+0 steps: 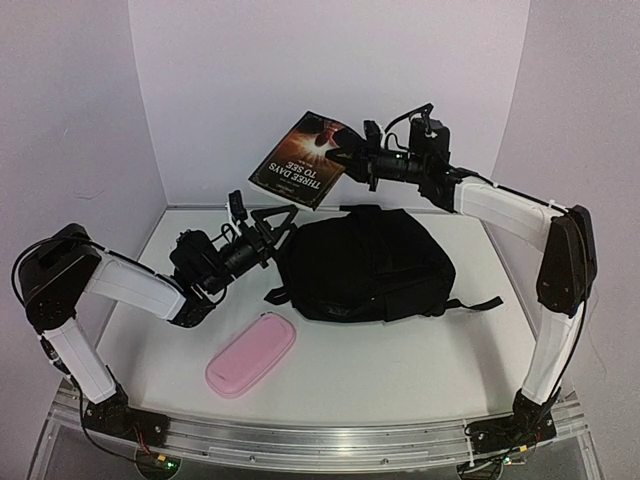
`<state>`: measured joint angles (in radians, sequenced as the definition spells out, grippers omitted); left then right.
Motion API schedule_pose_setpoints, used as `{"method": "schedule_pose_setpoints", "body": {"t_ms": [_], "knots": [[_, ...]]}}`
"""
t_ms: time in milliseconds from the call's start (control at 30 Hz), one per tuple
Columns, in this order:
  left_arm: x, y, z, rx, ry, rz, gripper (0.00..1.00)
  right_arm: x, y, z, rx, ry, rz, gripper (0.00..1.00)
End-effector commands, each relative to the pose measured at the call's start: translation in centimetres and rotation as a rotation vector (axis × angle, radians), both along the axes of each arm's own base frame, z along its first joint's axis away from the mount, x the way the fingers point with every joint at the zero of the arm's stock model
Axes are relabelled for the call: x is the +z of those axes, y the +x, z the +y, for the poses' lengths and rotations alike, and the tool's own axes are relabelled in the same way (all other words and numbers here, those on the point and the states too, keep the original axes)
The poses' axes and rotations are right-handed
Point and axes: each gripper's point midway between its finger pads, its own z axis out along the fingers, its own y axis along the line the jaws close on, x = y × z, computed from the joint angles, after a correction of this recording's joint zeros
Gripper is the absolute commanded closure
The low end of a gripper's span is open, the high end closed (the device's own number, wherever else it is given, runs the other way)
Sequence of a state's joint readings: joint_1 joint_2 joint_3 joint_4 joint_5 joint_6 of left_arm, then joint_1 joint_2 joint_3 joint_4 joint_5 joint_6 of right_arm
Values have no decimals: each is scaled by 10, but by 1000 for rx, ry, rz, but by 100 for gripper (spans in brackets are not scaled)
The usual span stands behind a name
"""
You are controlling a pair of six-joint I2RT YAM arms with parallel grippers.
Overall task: Pack the student bag
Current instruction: Pick up the book from the center of the board.
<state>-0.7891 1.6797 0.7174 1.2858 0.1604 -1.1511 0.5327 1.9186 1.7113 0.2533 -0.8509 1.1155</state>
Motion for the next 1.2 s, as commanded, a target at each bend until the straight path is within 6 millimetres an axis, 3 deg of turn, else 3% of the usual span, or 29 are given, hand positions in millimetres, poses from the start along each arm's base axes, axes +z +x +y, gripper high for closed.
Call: {"method": "schedule_pose_setpoints", "body": {"t_ms": [0,233,500,967,1167], "knots": [[76,-28,26,8,-183,-225,17,47,-15,-3,32,127,-122,100],[90,-31,28,10,-205,-253,27,43,-24,0,55,141,-122,100],[105,-30,32,30,-233,-282,54,29,-33,5,70,138,-111,100],[116,-27,39,75,-262,-288,75,16,-50,17,89,195,-109,100],[118,-26,44,97,-268,-286,89,10,-52,19,90,202,-105,100]]}}
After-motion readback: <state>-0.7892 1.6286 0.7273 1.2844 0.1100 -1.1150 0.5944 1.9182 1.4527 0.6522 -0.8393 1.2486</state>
